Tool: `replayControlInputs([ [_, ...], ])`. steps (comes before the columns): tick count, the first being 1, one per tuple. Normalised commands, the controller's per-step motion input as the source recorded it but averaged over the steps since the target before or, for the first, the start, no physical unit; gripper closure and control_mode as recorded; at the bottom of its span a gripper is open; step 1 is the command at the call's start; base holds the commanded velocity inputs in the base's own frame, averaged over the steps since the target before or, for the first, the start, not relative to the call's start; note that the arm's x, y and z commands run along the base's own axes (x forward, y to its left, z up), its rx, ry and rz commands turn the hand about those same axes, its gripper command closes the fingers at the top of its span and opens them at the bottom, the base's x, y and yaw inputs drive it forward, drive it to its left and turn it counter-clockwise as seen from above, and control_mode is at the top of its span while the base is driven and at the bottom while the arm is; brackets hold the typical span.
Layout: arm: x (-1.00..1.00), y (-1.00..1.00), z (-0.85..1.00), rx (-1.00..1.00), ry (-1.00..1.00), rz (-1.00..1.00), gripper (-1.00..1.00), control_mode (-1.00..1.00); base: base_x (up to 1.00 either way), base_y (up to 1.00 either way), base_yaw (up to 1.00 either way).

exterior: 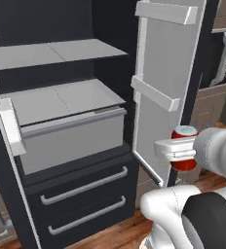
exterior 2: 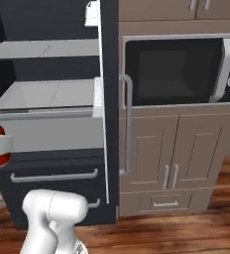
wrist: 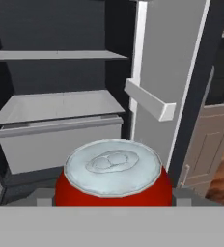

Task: Open the fridge, grab two sodas, and place both sodas inside the bowl with ice on the dining counter.

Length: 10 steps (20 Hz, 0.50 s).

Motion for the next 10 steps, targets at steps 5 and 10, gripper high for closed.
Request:
replayControlInputs([
  [5,0.00,0.00,0.00,0.00,0.00,0.00,1.00,1.00,-0.38,0.00,-0.62],
  [10,0.00,0.00,0.00,0.00,0.00,0.00,1.00,1.00,-0.18,-0.05,-0.64],
])
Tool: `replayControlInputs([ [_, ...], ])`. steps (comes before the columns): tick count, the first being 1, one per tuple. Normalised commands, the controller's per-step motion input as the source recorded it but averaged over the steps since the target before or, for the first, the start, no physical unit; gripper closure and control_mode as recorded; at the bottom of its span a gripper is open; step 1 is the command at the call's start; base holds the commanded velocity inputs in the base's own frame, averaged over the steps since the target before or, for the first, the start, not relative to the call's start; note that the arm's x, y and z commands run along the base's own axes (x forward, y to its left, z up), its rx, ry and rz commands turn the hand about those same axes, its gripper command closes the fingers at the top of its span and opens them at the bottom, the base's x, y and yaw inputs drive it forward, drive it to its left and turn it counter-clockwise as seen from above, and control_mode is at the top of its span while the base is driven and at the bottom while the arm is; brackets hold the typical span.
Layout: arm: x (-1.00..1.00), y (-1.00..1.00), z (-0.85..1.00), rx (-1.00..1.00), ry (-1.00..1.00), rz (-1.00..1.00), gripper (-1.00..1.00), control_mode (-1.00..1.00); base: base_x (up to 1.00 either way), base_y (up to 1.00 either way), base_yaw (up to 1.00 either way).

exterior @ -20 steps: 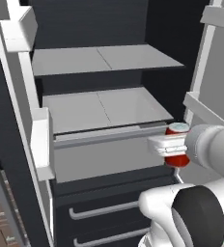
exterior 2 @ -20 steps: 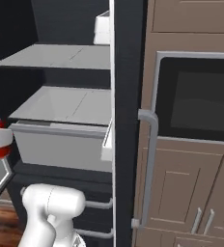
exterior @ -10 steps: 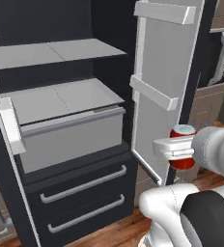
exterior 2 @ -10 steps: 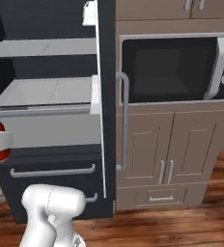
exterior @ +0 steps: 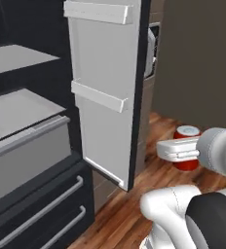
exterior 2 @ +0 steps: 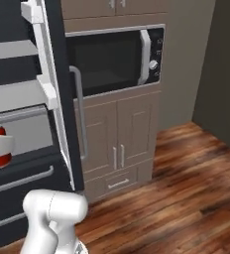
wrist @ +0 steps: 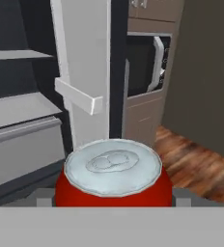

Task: Open the fridge, grab two sodas, and place both sodas inside the bowl with ice on the dining counter.

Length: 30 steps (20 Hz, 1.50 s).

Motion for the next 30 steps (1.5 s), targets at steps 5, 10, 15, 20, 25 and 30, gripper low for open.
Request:
replayControlInputs([
  [5,0.00,0.00,0.00,0.00,0.00,0.00,1.00,1.00,-0.01,-0.47,-0.58],
  [10,0.00,0.00,0.00,0.00,0.00,0.00,1.00,1.00,0.00,-0.65,-0.55],
  [15,0.00,0.00,0.00,0.00,0.00,0.00,1.00,1.00,0.15,-0.78,-0.52],
  [20,0.00,0.00,0.00,0.00,0.00,0.00,1.00,1.00,0.47,-0.55,-0.54],
  [25,0.00,0.00,0.00,0.00,0.00,0.00,1.00,1.00,0.59,-0.28,-0.54],
  [30,0.00,0.00,0.00,0.00,0.00,0.00,1.00,1.00,0.62,-0.06,-0.55],
])
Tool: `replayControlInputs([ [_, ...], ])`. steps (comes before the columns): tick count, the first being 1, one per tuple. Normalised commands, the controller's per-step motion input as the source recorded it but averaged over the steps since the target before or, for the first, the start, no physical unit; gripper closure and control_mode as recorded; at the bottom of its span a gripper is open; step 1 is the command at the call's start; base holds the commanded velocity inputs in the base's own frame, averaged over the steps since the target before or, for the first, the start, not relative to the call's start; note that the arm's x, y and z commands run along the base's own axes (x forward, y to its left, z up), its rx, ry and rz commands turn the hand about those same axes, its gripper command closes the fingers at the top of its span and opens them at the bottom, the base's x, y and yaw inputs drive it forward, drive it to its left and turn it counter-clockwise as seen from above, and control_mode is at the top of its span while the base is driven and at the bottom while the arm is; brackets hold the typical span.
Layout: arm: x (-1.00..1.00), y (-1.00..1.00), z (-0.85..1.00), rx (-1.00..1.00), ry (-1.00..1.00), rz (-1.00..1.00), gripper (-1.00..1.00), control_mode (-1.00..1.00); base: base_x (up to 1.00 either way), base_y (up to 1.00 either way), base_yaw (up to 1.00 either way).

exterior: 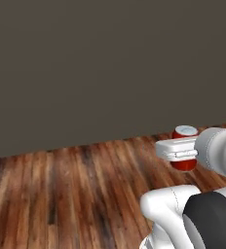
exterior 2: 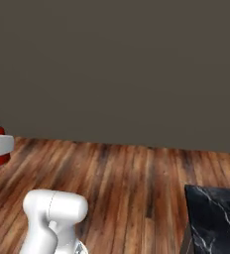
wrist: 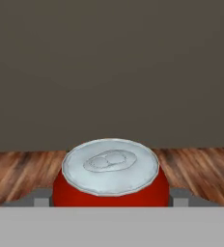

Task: Open the fridge, grab two sodas, and place both sodas inside the bowl with ice on the dining counter.

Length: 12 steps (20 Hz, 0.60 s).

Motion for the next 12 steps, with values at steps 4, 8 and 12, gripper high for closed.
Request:
replayControlInputs([
  [4,0.00,0.00,0.00,0.00,0.00,0.00,1.00,1.00,0.46,0.05,-0.61],
  [8,0.00,0.00,0.00,0.00,0.00,0.00,1.00,1.00,0.40,0.17,-0.64],
  [12,0.00,0.00,0.00,0.00,0.00,0.00,1.00,1.00,0.38,0.24,-0.65],
])
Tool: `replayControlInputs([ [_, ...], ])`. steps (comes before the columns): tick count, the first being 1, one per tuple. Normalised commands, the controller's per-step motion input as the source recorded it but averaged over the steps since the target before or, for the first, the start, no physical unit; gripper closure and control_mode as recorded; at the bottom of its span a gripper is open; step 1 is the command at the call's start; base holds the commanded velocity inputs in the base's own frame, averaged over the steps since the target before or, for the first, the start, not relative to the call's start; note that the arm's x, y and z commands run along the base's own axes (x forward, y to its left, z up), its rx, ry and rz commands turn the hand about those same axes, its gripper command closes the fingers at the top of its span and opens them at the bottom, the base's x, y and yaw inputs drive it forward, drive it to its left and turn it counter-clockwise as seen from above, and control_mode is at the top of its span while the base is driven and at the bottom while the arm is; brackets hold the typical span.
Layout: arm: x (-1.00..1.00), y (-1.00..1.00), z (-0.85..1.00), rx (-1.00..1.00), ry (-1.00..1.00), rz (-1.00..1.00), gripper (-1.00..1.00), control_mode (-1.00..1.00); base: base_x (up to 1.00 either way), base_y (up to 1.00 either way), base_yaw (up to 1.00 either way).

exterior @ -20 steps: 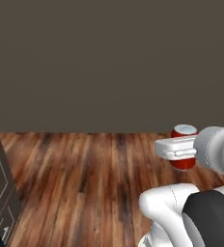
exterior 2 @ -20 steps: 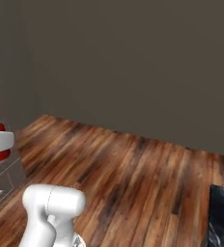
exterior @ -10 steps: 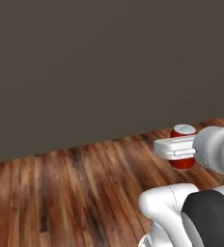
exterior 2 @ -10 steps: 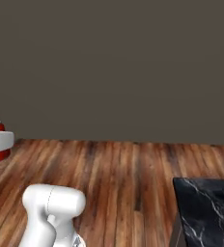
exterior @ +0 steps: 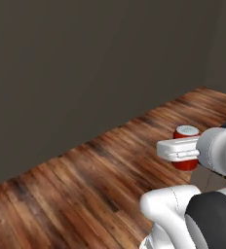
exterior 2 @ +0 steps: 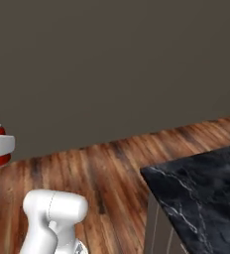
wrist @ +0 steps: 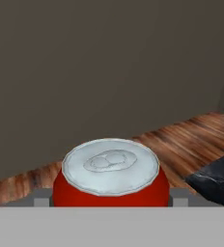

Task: Open the fridge, grab two sodas, and place both sodas inside the bowl with ice on the dining counter.

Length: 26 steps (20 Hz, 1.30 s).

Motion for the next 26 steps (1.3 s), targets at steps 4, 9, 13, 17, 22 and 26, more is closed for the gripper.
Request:
replayControlInputs([
  [4,0.00,0.00,0.00,0.00,0.00,0.00,1.00,1.00,0.40,0.28,-0.65],
  [9,0.00,0.00,0.00,0.00,0.00,0.00,1.00,1.00,0.47,0.34,-0.62],
  [13,0.00,0.00,0.00,0.00,0.00,0.00,1.00,1.00,0.56,0.41,-0.59],
  [17,0.00,0.00,0.00,0.00,0.00,0.00,1.00,1.00,0.61,0.44,-0.58],
  [22,0.00,0.00,0.00,0.00,0.00,0.00,1.00,1.00,0.64,0.48,-0.57],
  [26,0.00,0.00,0.00,0.00,0.00,0.00,1.00,1.00,0.67,0.49,-0.56],
])
